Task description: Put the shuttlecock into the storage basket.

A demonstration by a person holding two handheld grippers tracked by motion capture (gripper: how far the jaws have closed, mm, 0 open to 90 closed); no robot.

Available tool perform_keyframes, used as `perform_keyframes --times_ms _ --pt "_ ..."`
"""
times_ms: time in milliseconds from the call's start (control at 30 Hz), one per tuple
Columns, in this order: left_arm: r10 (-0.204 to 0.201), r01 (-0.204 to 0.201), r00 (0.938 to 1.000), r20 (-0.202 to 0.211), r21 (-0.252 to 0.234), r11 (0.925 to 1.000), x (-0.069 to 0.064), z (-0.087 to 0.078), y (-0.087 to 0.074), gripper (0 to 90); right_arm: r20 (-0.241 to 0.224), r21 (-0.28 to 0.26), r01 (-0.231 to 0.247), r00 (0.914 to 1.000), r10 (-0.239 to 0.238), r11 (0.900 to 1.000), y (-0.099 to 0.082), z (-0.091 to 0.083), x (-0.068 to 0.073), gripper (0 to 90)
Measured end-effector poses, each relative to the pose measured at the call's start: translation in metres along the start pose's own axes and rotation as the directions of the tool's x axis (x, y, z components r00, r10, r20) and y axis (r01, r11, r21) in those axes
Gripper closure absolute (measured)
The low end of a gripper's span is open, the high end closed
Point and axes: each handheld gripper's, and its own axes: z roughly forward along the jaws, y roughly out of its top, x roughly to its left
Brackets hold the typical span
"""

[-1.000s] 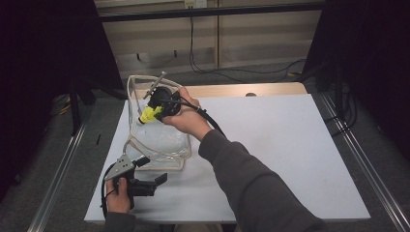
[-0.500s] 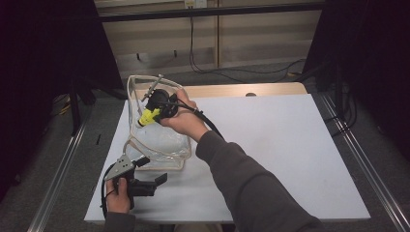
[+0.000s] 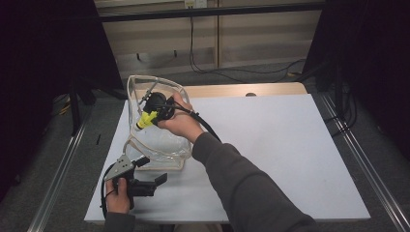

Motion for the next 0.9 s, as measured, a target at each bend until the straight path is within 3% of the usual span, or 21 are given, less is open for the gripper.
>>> perform_keyframes --times_ms 900 --pt "-0.010 0.010 1.0000 0.000 -0.003 0.9999 0.000 0.000 -0.001 3.0 -0.019 0.032 -0.021 0.9996 0.022 0.9993 0.000 0.024 0.003 79.6"
